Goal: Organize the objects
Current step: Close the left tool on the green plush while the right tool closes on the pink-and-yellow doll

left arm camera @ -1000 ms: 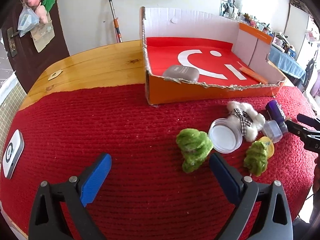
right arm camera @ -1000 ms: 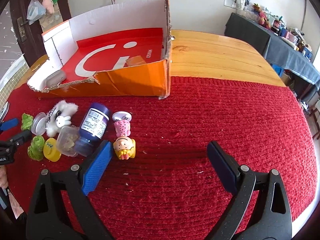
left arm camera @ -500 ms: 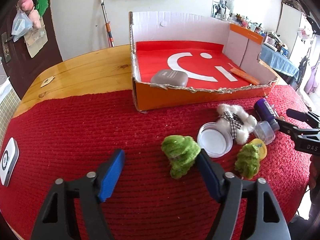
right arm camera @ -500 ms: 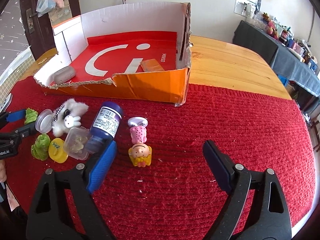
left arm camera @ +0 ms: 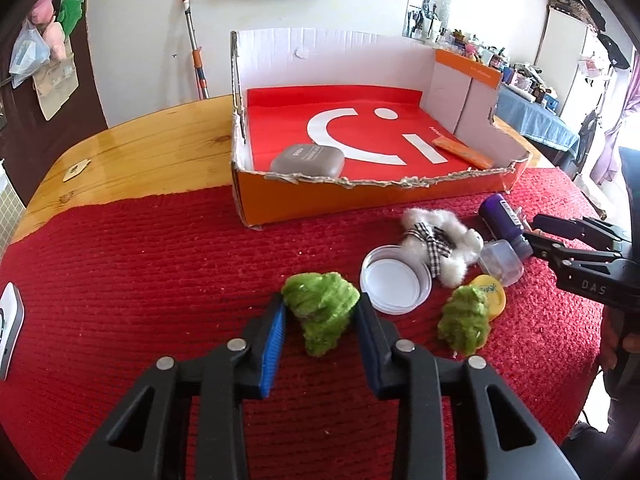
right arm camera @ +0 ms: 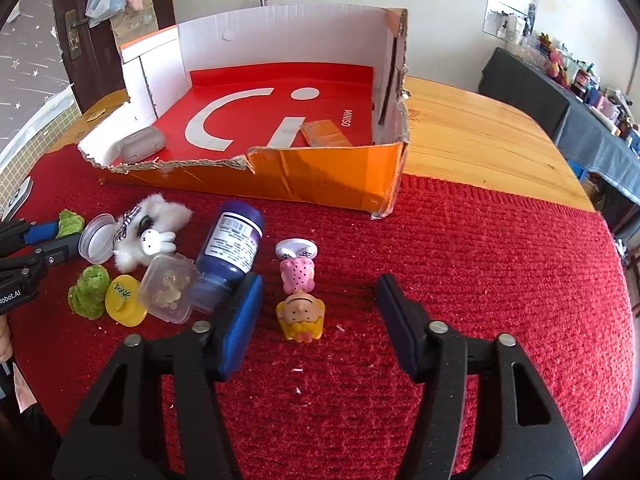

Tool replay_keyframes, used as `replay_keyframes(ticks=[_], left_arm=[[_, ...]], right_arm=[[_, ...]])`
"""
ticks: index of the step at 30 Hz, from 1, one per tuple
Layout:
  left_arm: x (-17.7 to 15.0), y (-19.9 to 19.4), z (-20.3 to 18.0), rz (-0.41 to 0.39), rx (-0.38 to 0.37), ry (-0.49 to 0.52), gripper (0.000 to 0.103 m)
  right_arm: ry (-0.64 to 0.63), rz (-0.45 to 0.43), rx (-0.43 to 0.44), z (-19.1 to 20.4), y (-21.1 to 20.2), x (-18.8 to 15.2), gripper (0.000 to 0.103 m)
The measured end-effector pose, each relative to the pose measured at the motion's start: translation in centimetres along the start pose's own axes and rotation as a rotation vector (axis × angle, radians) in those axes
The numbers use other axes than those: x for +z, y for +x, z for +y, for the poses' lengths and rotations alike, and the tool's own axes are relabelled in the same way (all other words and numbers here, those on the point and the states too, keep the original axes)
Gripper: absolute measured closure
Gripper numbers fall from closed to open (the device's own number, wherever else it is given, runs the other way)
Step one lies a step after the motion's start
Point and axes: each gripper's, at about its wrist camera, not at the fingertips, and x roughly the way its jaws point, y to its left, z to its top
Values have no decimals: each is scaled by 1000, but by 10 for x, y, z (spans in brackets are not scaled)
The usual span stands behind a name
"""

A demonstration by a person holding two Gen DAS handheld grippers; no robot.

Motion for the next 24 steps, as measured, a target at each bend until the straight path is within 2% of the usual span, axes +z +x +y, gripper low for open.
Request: replay_keyframes(ticks=[2, 4, 7, 18, 24], left_arm=[[0, -1, 0, -2, 1, -2, 68], [0, -1, 0, -4, -2, -6, 69], [0, -2, 2, -9, -11, -22, 70], [6, -23, -5, -67, -23, -8, 70], [7, -24, -6, -69, -24, -7, 70]], right_arm=[[-7, -2, 10, 2, 1, 1, 55], [-3, -16, 21, 2, -1, 1, 75], [6, -31, 34, 1, -3, 0, 82], [20, -75, 67, 1, -18, 3, 82], [18, -79, 81, 3, -19, 5, 82]])
